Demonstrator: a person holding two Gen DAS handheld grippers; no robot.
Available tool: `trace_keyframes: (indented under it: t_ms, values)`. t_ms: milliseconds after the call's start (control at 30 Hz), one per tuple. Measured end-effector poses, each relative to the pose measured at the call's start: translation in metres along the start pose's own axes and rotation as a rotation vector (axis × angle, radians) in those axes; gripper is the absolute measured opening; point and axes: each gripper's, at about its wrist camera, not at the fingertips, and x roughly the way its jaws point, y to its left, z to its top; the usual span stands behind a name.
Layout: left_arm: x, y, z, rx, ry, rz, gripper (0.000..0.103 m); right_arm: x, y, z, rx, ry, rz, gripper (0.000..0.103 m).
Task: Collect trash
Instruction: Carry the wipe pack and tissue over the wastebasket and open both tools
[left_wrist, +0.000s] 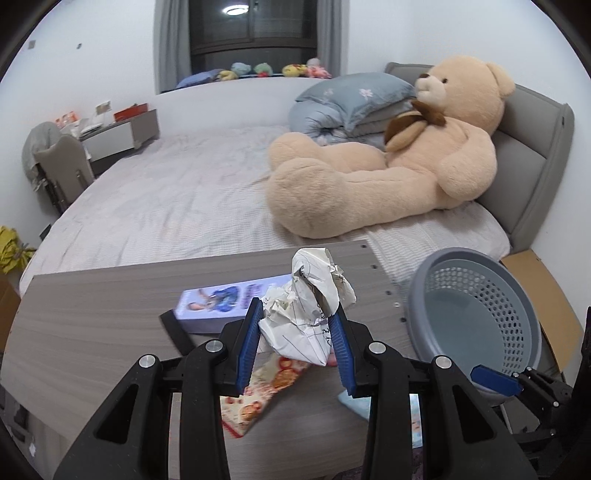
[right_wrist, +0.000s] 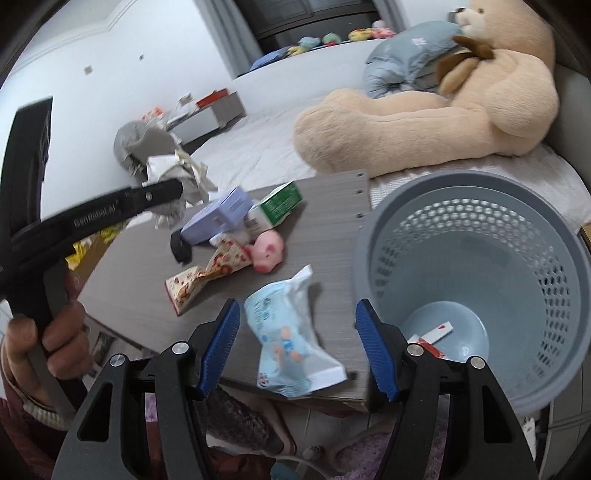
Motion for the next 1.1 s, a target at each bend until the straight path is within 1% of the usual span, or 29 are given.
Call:
trace_keyframes:
  t_ms: [67, 267, 400, 600, 633, 667, 700, 767, 967, 1100]
  values:
    - [-0.001, 0.011, -0.003, -0.018, 0.001, 0.014, 0.036, 0.011, 0.009, 0.000, -0.029, 0.026, -0.002, 0.064]
    - [-0.004, 0.036, -0.013, -0.055, 0.005, 0.047, 0.036, 0.040, 0.027, -0.002, -0.099, 0.092, -0.044, 0.064]
    - [-0.002, 0.046, -0.018, -0.074, 0.014, 0.047, 0.036, 0.056, 0.032, -0.005, -0.131, 0.124, -0.095, 0.064]
    - [-0.001, 0.053, -0.023, -0.086, 0.016, 0.047, 0.036, 0.075, 0.033, -0.009, -0.153, 0.155, -0.141, 0.064]
    - [-0.001, 0.053, -0.023, -0.088, 0.017, 0.046, 0.036, 0.077, 0.033, -0.010, -0.157, 0.158, -0.149, 0.063]
    - [0.000, 0.054, -0.023, -0.089, 0.019, 0.045, 0.036, 0.079, 0.033, -0.010, -0.159, 0.161, -0.150, 0.058]
    - [0.001, 0.054, -0.024, -0.090, 0.021, 0.045, 0.036, 0.080, 0.034, -0.010, -0.169, 0.154, -0.163, 0.048]
    - [0.002, 0.054, -0.025, -0.090, 0.023, 0.043, 0.036, 0.080, 0.035, -0.009, -0.168, 0.155, -0.160, 0.045]
    - [0.003, 0.049, -0.026, -0.078, 0.027, 0.033, 0.036, 0.072, 0.031, -0.006, -0.114, 0.136, -0.118, 0.044]
    - [0.004, 0.040, -0.025, -0.058, 0.031, 0.019, 0.036, 0.050, 0.029, 0.002, -0.068, 0.080, -0.084, 0.044]
